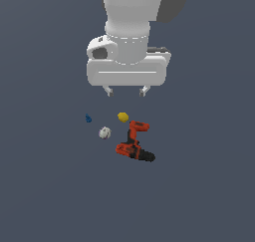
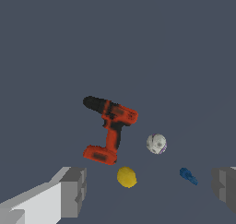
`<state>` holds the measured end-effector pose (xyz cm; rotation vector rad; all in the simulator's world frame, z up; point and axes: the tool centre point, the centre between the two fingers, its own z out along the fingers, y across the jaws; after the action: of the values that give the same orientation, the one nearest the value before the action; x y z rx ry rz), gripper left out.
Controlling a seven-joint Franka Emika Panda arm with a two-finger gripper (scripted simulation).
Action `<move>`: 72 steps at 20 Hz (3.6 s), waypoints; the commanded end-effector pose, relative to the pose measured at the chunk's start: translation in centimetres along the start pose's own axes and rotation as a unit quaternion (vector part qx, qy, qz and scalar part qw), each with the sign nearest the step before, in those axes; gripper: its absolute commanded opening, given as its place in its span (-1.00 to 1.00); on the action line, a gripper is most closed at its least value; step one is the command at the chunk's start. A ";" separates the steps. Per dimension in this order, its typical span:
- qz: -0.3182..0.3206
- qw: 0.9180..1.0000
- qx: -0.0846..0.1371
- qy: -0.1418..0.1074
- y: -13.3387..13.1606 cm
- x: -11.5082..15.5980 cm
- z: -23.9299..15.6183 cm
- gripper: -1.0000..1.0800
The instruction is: Pick up a designated object from a clutter of objects.
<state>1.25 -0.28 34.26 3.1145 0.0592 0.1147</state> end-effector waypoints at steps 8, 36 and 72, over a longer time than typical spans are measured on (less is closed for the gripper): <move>-0.005 1.000 -0.009 -0.018 -0.2 -0.7 1.0 0.92; 0.012 0.999 0.014 -0.031 6.8 -3.1 17.8 0.92; 0.026 0.999 0.012 -0.037 10.3 -7.4 30.4 0.92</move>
<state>-3.49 -11.59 3.92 3.1417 -0.0215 -0.0025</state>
